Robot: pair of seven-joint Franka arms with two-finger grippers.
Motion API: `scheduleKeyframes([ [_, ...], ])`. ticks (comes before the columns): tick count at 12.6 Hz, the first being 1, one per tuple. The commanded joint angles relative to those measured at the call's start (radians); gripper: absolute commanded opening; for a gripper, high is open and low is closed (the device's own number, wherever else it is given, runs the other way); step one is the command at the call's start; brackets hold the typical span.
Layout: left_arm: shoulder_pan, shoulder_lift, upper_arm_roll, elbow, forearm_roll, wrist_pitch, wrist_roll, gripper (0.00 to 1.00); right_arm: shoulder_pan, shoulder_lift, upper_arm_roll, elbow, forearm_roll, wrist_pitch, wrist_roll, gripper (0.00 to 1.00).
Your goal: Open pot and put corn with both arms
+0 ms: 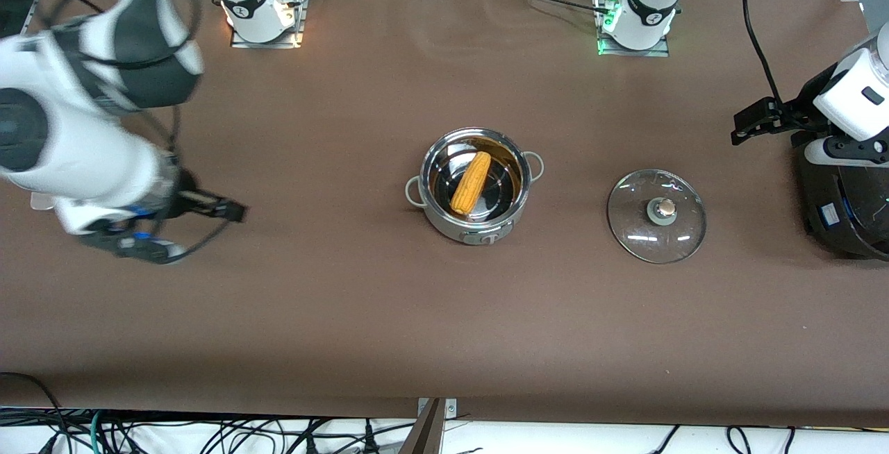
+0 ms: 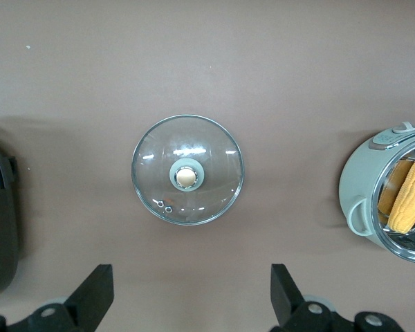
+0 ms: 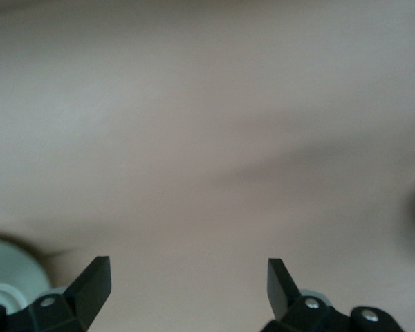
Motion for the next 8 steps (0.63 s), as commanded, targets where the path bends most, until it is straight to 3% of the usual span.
scheduleKeyframes([
  [1,0.002,0.002,-0.003,0.022,0.021,-0.027,-0.004,1.0,-0.098,-0.173,-0.043,-0.18,0.005,0.002,-0.013,1.0],
  [2,0.002,0.002,-0.002,0.023,0.02,-0.029,-0.004,1.0,-0.098,-0.241,-0.104,-0.272,0.011,0.026,-0.013,1.0],
  [4,0.002,0.002,-0.002,0.022,0.021,-0.029,-0.004,1.0,-0.098,-0.373,-0.156,-0.412,0.032,0.094,-0.026,1.0],
  [5,0.002,0.002,-0.002,0.023,0.021,-0.029,-0.004,1.0,-0.096,-0.413,-0.21,-0.441,0.114,0.126,-0.073,1.0],
  [6,0.002,0.002,-0.003,0.023,0.021,-0.029,-0.004,1.0,-0.096,-0.44,-0.257,-0.463,0.197,0.131,-0.183,1.0],
  [8,0.002,0.002,-0.002,0.023,0.021,-0.029,-0.004,1.0,-0.096,-0.454,-0.331,-0.475,0.212,0.134,-0.544,1.0],
])
